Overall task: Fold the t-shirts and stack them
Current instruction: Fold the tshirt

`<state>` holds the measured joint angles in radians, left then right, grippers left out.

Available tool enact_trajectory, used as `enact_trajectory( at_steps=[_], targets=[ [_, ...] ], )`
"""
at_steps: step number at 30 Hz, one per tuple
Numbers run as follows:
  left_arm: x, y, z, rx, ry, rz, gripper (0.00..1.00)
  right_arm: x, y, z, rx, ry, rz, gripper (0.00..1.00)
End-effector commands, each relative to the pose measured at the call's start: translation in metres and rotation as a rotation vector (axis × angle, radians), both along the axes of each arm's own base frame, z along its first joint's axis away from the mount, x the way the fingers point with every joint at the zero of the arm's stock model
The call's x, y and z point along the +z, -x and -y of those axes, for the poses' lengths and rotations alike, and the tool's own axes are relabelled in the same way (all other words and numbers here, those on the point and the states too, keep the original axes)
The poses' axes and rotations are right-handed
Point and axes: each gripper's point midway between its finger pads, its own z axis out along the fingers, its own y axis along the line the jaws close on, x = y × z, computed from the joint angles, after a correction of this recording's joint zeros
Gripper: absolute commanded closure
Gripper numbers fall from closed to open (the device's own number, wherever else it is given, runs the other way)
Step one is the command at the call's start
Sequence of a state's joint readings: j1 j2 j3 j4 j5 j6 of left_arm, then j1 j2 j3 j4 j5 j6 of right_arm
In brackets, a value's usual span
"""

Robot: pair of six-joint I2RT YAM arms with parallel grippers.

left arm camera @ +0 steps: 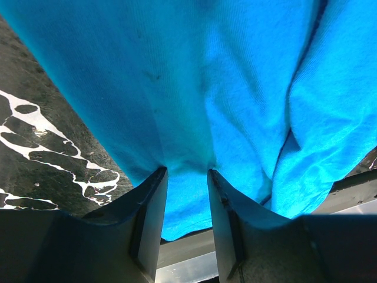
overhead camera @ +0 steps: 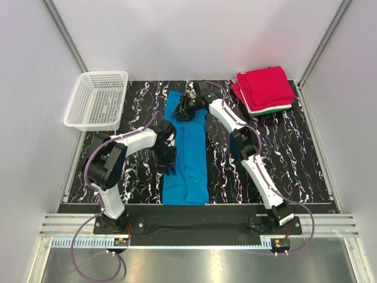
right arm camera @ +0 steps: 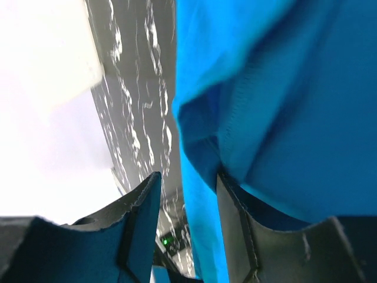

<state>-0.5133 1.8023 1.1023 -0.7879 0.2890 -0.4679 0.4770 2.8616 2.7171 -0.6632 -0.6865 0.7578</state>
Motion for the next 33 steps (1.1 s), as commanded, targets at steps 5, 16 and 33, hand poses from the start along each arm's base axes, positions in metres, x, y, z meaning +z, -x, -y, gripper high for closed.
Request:
enact_trajectory(
  at_steps=[5,16,33],
  targets=[
    [-0.011,0.002,0.007,-0.004,0.029,-0.014,0.61,0.084,0.023,-0.012,0.101,-0.054,0.131,0.51],
    [0.002,-0.011,0.004,0.026,0.012,0.07,0.57,0.151,0.022,0.042,0.052,0.053,0.265,0.48],
    [0.005,-0.003,-0.003,0.054,0.007,0.083,0.57,0.095,0.01,0.083,-0.01,0.268,0.212,0.48]
  ],
)
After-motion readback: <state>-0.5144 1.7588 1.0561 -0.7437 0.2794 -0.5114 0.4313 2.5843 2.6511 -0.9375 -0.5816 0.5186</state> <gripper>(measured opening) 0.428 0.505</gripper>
